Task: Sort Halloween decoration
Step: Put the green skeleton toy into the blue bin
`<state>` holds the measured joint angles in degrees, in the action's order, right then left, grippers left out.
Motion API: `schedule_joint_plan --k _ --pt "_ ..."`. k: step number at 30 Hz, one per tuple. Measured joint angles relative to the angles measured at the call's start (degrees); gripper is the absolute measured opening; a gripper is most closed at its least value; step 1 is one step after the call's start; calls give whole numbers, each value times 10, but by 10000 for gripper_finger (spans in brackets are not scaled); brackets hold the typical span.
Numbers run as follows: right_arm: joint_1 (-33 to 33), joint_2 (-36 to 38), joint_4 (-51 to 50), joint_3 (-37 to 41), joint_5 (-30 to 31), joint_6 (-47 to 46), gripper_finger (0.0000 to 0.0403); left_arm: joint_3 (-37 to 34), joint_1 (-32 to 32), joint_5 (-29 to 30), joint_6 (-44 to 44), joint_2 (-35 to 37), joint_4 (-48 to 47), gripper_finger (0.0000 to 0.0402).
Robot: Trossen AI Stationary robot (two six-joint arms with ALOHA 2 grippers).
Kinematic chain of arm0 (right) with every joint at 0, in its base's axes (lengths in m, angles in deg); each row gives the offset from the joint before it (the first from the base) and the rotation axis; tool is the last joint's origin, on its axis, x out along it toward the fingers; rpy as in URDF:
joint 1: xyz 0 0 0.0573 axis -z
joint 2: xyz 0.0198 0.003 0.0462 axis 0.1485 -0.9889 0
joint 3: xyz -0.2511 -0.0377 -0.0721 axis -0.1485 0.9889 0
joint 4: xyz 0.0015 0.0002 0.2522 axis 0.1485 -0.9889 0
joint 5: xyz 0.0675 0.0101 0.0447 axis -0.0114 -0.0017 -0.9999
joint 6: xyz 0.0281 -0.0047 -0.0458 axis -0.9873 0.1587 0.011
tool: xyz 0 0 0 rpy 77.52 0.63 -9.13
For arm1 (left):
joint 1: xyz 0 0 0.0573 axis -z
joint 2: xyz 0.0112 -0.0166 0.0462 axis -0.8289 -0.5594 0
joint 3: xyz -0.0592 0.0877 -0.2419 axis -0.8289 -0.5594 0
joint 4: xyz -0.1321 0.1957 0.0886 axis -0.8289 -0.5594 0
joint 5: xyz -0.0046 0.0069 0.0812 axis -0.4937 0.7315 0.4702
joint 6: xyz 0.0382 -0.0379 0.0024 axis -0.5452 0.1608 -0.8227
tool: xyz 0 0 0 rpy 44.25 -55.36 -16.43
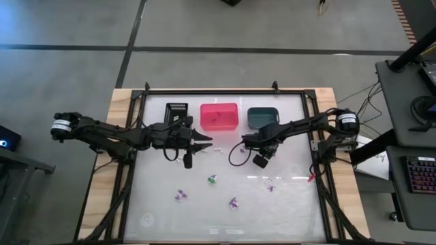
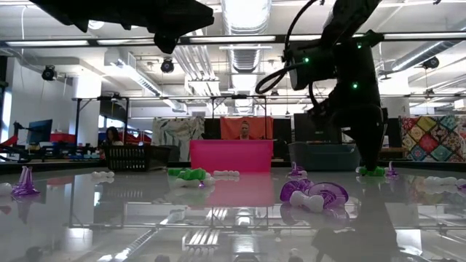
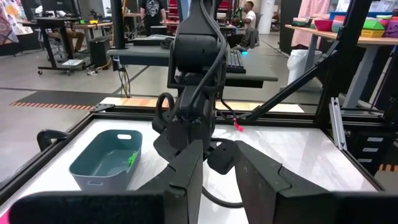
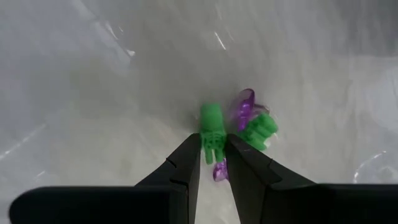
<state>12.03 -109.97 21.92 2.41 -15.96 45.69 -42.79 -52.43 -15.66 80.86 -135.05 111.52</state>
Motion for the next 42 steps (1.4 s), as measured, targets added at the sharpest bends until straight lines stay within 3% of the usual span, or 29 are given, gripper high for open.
schedule_joint_plan --k 9,17,22,30,37,42 --pt "0 -27 19 -1 2 21 65 0 0 0 -4 0 0 75" --pt "0 -12 33 0 -2 21 15 1 0 0 -4 0 -2 75" --pt "0 -4 33 0 -5 23 9 1 0 0 -4 0 -1 75" --pt "1 57 38 -23 -43 48 8 1 0 0 -4 7 1 75" --pt "27 138 185 -27 -54 100 8 1 0 0 -33 48 1 75" --pt "40 154 187 -23 -87 174 8 -2 0 0 -48 83 -28 75"
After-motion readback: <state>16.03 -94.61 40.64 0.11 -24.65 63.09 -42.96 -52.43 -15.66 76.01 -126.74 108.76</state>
